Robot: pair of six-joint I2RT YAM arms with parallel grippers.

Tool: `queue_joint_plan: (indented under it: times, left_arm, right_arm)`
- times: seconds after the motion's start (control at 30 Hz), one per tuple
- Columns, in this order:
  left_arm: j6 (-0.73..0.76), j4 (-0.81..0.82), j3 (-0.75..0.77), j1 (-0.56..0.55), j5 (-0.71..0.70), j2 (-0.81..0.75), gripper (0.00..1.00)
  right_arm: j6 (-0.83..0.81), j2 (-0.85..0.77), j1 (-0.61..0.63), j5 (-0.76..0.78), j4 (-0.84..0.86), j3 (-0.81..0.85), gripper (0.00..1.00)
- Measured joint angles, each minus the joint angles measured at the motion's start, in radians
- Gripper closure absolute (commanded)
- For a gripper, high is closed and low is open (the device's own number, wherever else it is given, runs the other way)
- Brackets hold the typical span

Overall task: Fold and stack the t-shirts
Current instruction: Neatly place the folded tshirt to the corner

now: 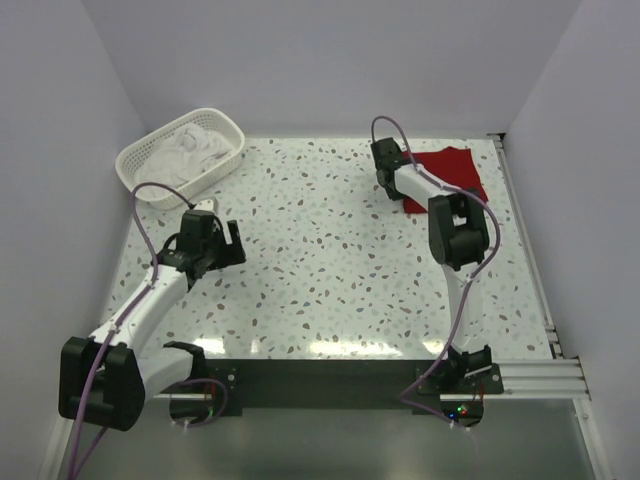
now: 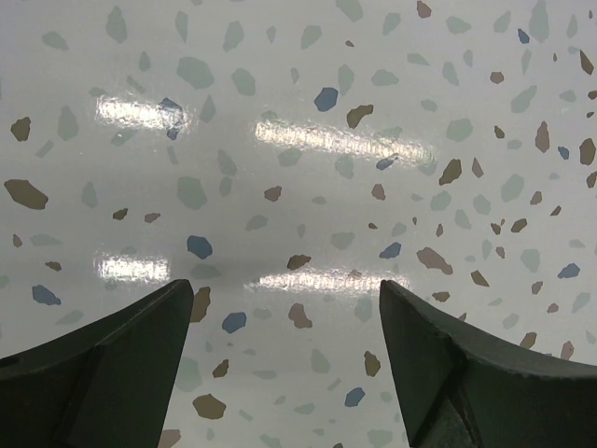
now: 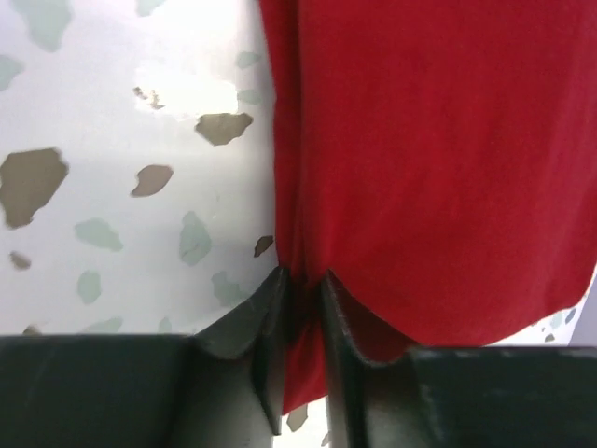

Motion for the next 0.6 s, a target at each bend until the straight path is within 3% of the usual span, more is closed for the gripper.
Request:
queue_joint_plan:
  times: [0.07, 0.33, 0.6]
  left_arm:
    - [0.0, 0.0, 0.0, 0.0, 0.0, 0.0, 0.14]
    - [0.0, 0.0, 0.0, 0.0, 0.0, 0.042, 0.14]
    - [0.0, 0.002, 0.0, 0.0, 0.0, 0.107, 0.14]
  right_arm:
    - [-0.034, 0.014, 0.002, 0.032, 0.013, 0.002, 1.0]
    - [-0.167, 0.122, -0.021, 0.153, 0.071, 0.12, 1.0]
    - [-0.302, 0.256, -0.134, 0.187, 0.153, 0.299, 1.0]
